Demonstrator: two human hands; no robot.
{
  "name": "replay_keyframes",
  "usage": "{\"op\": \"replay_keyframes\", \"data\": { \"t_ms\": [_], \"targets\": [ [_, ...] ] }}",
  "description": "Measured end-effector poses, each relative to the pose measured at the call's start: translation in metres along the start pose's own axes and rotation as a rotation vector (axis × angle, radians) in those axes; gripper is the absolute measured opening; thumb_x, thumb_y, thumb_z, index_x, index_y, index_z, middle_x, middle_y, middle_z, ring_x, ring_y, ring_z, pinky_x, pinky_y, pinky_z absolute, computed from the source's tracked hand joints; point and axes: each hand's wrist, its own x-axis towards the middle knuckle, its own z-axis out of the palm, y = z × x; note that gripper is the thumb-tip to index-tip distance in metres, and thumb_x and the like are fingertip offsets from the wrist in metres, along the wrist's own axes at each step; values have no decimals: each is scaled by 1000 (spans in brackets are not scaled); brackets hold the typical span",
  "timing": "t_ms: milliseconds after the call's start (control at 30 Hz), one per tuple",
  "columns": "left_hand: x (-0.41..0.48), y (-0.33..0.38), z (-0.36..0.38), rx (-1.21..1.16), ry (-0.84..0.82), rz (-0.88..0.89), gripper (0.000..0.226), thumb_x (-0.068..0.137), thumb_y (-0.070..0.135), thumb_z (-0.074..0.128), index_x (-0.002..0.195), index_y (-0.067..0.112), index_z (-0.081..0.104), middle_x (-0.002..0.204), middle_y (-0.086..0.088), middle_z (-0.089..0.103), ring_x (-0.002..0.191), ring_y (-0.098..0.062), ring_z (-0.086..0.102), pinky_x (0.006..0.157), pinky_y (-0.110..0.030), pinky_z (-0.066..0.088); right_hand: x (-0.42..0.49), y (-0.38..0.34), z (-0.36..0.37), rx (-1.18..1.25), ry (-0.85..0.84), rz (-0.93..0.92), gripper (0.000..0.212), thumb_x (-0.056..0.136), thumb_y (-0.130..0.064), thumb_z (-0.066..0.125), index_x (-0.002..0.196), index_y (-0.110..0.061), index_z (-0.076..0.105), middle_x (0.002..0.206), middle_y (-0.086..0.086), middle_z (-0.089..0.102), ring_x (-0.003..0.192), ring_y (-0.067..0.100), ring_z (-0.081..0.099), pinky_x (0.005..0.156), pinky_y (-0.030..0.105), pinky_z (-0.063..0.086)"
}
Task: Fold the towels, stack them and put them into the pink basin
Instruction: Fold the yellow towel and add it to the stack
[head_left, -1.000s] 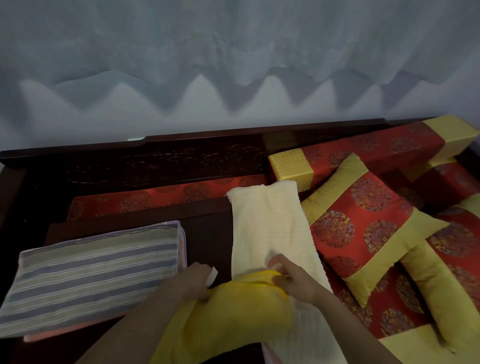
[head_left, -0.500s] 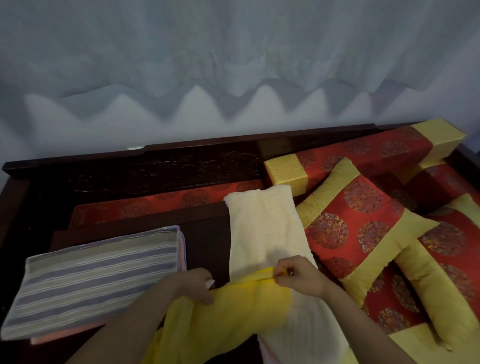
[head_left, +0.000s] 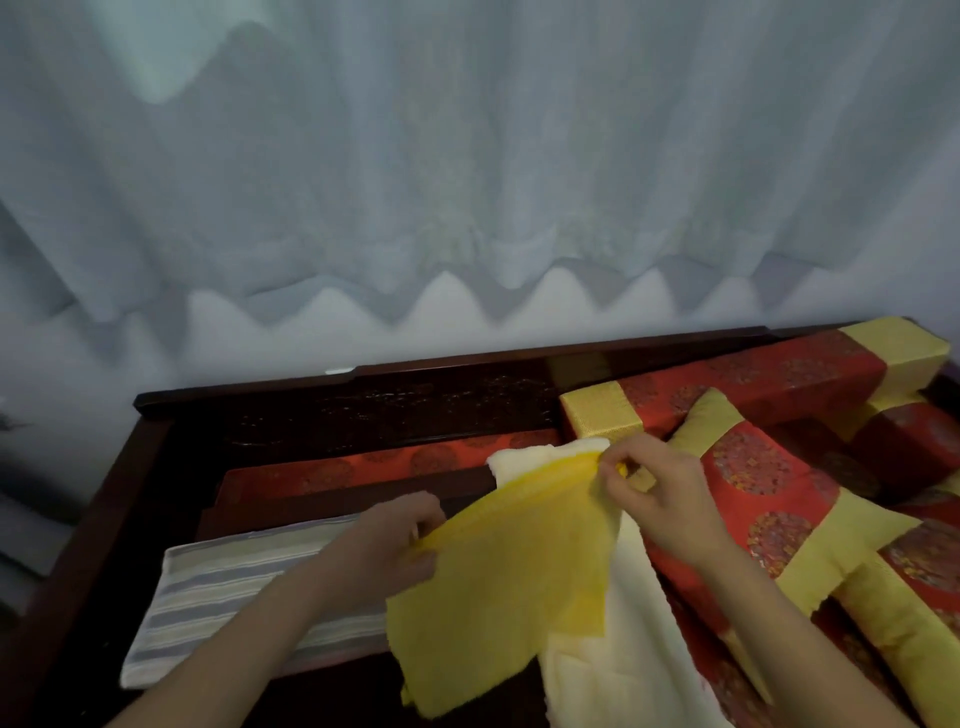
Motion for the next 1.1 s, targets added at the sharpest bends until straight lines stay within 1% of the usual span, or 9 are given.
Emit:
{"op": "replay_keyframes", "data": {
  "t_ms": [167, 267, 333, 433, 533, 667, 767, 933, 1100],
  "targets": [
    [-26, 3, 5, 77, 272, -9, 31, 87, 31, 58, 98, 48, 35, 87, 16, 59, 67, 3, 53, 63, -11, 40, 29, -31, -21, -40, 191, -53, 8, 82, -7, 60, 75, -11, 61, 74, -22, 56, 68, -4, 51, 65, 8, 36],
    [-30, -3, 9, 241, 273, 140, 16, 87, 27, 54, 102, 29, 48, 114, 12, 55, 82, -2, 57, 72, -15, 43, 41, -42, -30, -76, 198, -87, 9, 84, -7, 58, 78, -13, 59, 72, -9, 57, 68, -5, 51, 64, 5, 34],
    [-32, -16, 14, 345, 293, 264, 16, 84, 21, 54, 100, 23, 51, 111, 8, 56, 80, -5, 56, 71, -16, 43, 46, -45, -35, -85, 206, -80, 10, 86, -10, 56, 79, -17, 56, 72, -5, 56, 68, 1, 52, 62, 7, 35],
    [-36, -13, 11, 87, 361, 150, 33, 83, 8, 62, 95, 37, 51, 93, 22, 54, 81, 2, 57, 71, -13, 45, 51, -42, -40, -109, 205, -57, 10, 89, -14, 58, 82, -21, 56, 86, -6, 57, 67, 6, 52, 59, 9, 36],
    [-34, -7, 7, -130, 477, -36, 50, 84, 6, 63, 91, 51, 42, 86, 17, 59, 87, -4, 59, 72, -18, 50, 52, -30, -45, -147, 206, -16, 7, 91, -17, 59, 85, -20, 59, 91, -6, 58, 70, 2, 55, 60, 8, 37],
    [-25, -3, -22, -114, 497, -68, 45, 87, 5, 57, 98, 47, 43, 86, 11, 62, 80, -6, 60, 64, -27, 52, 50, -6, -47, -203, 146, 55, 5, 91, -16, 60, 87, -16, 63, 75, -5, 64, 74, 3, 58, 59, 10, 39],
    [-8, 4, -56, -153, 638, -54, 42, 87, 1, 53, 99, 41, 52, 85, 15, 62, 76, -1, 57, 60, -15, 46, 47, 10, -46, -166, 20, 82, 2, 90, -13, 61, 90, -15, 63, 75, 2, 66, 72, 13, 60, 58, 17, 43],
    [17, 17, -97, -46, 610, -90, 22, 86, -2, 48, 92, 17, 57, 74, 14, 55, 64, -3, 49, 56, -15, 35, 47, 21, -49, -113, -279, 149, 20, 83, -13, 70, 102, -20, 67, 70, -20, 68, 73, -4, 63, 66, 6, 42],
    [31, 20, -113, 157, 456, -71, 9, 90, 8, 47, 87, 15, 51, 64, 6, 51, 58, -11, 46, 50, -28, 31, 54, 24, -53, -170, -164, 70, 5, 89, -15, 60, 89, -19, 64, 83, -12, 61, 80, 6, 57, 68, 22, 42]
  ]
}}
